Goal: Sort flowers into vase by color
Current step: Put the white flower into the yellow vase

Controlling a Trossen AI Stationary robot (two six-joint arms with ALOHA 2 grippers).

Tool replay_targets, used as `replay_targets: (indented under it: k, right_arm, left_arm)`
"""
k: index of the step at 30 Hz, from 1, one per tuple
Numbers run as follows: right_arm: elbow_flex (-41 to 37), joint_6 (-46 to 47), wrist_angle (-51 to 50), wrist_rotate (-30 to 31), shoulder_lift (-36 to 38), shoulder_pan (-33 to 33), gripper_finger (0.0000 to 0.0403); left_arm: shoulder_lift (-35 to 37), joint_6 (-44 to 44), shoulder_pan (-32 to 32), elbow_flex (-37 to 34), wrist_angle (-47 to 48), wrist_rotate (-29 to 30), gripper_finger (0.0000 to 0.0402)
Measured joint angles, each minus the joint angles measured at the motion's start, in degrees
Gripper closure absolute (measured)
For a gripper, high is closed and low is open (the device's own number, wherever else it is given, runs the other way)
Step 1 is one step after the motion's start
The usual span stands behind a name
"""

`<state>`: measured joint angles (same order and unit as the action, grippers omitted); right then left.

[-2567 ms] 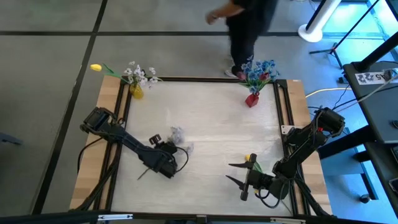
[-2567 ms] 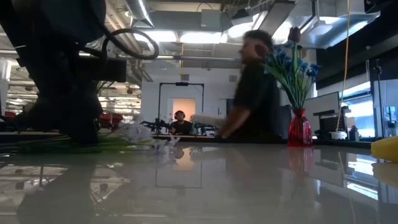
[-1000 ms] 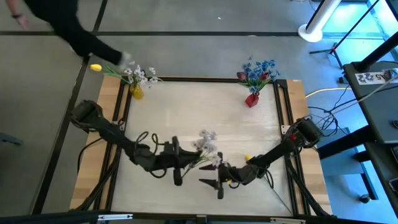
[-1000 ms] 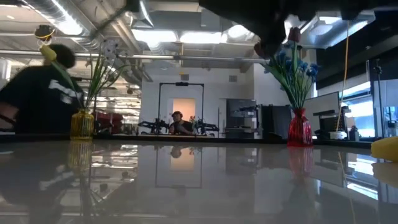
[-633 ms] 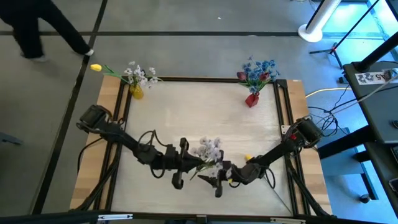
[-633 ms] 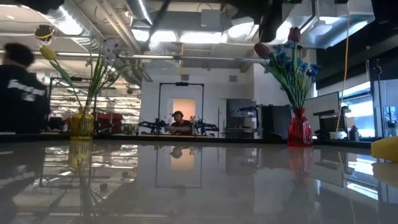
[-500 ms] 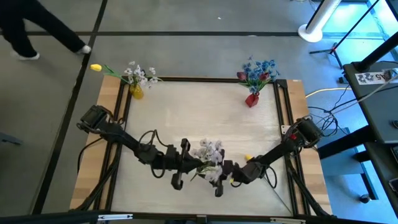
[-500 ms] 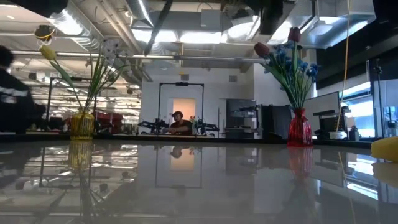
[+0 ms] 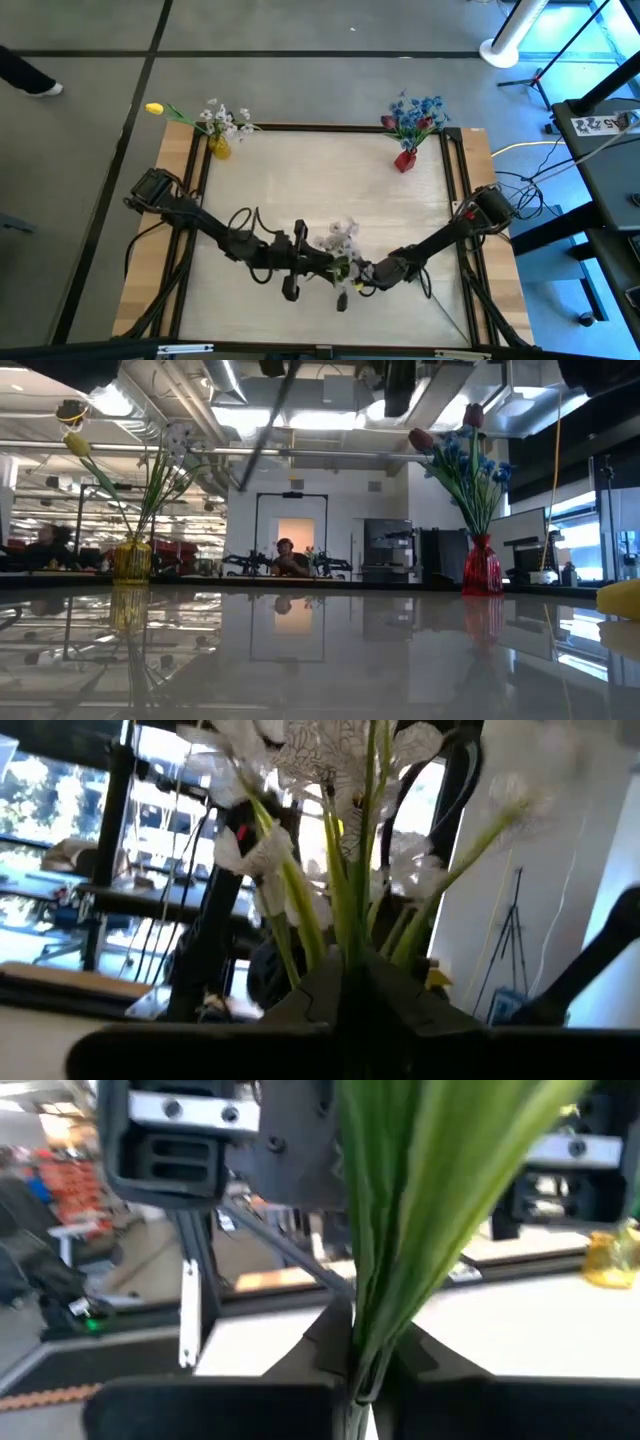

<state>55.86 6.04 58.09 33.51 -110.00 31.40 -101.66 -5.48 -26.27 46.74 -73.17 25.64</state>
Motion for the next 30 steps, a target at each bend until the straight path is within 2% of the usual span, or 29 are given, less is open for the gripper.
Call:
replay_targets:
  k: [3,8,13,18,23,30]
  right_arm:
    - [0.0,1.48,-5.28,0.48,1.26,0.52,0.0375]
    - [0.0,4.51,-14.12,-1.15,3.74,1.14,0.0394]
    - [-0.02,6.74,-21.28,-2.94,6.24,1.88,0.0382]
    - [-0.02,7.02,-23.63,-5.5,6.52,2.0,0.0396]
    - [-0.02,6.99,-23.76,-5.59,6.54,2.0,0.0383]
    - [-0.02,5.62,-23.87,-4.58,6.54,1.96,0.0396]
  left_arm:
    - [1.27,-0.56,-0.54,0.01,4.88,0.15,0.0352]
    - [5.55,-2.88,-2.47,0.02,16.37,0.11,0.0306]
    - [9.76,-4.36,-4.74,0.04,28.15,0.07,0.0275]
    - [8.95,-6.05,-6.04,0.05,28.73,0.16,0.0253]
    - [6.71,-8.0,-5.24,0.07,29.16,2.15,0.023]
    - [4.19,-9.33,-4.0,0.02,25.87,-2.68,0.0215]
